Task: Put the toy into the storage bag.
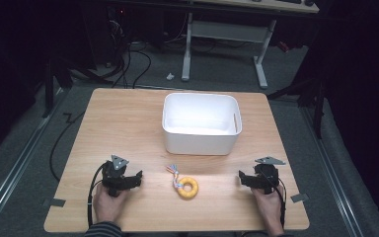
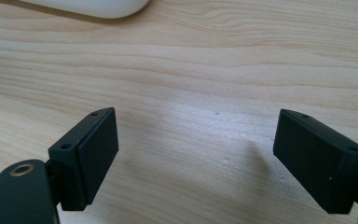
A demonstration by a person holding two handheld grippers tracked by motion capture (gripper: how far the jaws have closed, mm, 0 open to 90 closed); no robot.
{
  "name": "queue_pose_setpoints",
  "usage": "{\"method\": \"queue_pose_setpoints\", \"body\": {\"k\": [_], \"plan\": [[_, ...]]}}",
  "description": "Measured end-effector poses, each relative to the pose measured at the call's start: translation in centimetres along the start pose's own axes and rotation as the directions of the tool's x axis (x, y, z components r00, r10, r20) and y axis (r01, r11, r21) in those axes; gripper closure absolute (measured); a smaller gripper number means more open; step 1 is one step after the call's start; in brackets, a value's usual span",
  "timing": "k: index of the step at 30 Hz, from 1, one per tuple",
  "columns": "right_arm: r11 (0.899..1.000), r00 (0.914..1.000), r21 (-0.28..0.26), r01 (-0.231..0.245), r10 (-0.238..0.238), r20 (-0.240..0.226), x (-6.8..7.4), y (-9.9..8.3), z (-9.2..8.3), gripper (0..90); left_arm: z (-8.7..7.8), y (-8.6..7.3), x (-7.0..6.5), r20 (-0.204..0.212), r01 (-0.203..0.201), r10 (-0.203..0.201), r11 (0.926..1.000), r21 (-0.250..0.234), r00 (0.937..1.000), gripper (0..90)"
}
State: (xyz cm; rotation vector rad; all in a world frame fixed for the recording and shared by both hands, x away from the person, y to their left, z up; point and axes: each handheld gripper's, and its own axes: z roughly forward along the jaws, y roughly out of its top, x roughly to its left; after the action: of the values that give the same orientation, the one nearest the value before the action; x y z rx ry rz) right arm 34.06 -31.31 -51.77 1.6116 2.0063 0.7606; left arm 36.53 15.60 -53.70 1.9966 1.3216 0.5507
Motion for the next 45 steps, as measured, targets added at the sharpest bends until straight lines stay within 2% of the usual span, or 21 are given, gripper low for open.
{"method": "queue_pose_setpoints", "body": {"k": [4,10,11,16,18,22,24,25,27,28,29,32,33,41,45], "plan": [[0.999,0.9987,-0.027,0.026,-0.027,-0.044,0.5,0.1,-0.7,14.2,0.0,0.0,0.0,0.0,0.0,0.0,1.0,0.0,1.0,14.4],[0.999,0.9955,-0.03,0.04,-0.043,-0.084,1.1,0.2,-1.0,15.2,0.0,0.0,0.0,0.0,0.0,0.0,1.0,0.0,1.0,14.4],[0.998,0.9927,-0.025,0.049,-0.051,-0.11,1.3,0.3,-1.2,15.6,0.0,0.0,0.0,0.0,0.0,0.0,1.0,0.0,1.0,14.4],[0.997,0.9879,-0.03,0.069,-0.073,-0.137,1.8,0.5,-1.5,18.4,0.0,0.0,0.0,0.0,0.0,0.0,1.0,0.0,1.0,14.4],[0.995,0.9843,-0.028,0.091,-0.094,-0.149,2.1,0.7,-1.5,19.2,0.0,0.0,0.0,0.0,0.0,0.0,1.0,0.0,1.0,14.4],[0.995,0.9805,-0.031,0.095,-0.099,-0.17,2.4,0.9,-1.6,21.7,0.0,0.0,0.0,0.0,0.0,0.0,1.0,0.0,1.0,14.4],[0.993,0.972,-0.053,0.108,-0.117,-0.204,2.8,1.0,-1.7,29.3,0.0,0.0,0.0,0.0,0.0,0.0,1.0,0.0,1.0,14.4],[0.993,0.972,-0.053,0.108,-0.117,-0.204,2.8,1.0,-1.7,29.3,0.0,0.0,0.0,0.0,0.0,0.0,1.0,0.0,1.0,14.4],[0.992,0.9641,-0.055,0.114,-0.124,-0.235,3.0,1.2,-1.7,33.5,0.0,0.0,0.0,0.0,0.0,0.0,1.0,0.0,1.0,14.4],[0.992,0.9641,-0.055,0.114,-0.124,-0.235,3.0,1.2,-1.7,33.5,0.0,0.0,0.0,0.0,0.0,0.0,1.0,0.0,1.0,14.4],[0.991,0.9568,-0.052,0.125,-0.134,-0.258,3.2,1.5,-1.8,35.9,0.0,0.0,0.0,0.0,0.0,0.0,1.0,0.0,1.0,14.4],[0.99,0.9525,-0.054,0.13,-0.14,-0.27,3.5,1.7,-1.8,37.4,0.0,0.0,0.0,0.0,0.0,0.0,1.0,0.0,1.0,14.4],[0.987,0.9433,-0.053,0.149,-0.158,-0.292,3.7,2.0,-1.8,37.9,0.0,0.0,0.0,0.0,0.0,0.0,1.0,0.0,1.0,14.4],[0.983,0.931,-0.052,0.179,-0.186,-0.314,4.7,2.5,-1.8,41.1,0.0,0.0,0.0,0.0,0.0,0.0,1.0,0.0,1.0,14.4],[0.985,0.9266,-0.036,0.167,-0.169,-0.336,5.2,2.9,-1.9,41.0,0.0,0.0,0.0,0.0,0.0,0.0,1.0,0.0,1.0,14.4]]}}
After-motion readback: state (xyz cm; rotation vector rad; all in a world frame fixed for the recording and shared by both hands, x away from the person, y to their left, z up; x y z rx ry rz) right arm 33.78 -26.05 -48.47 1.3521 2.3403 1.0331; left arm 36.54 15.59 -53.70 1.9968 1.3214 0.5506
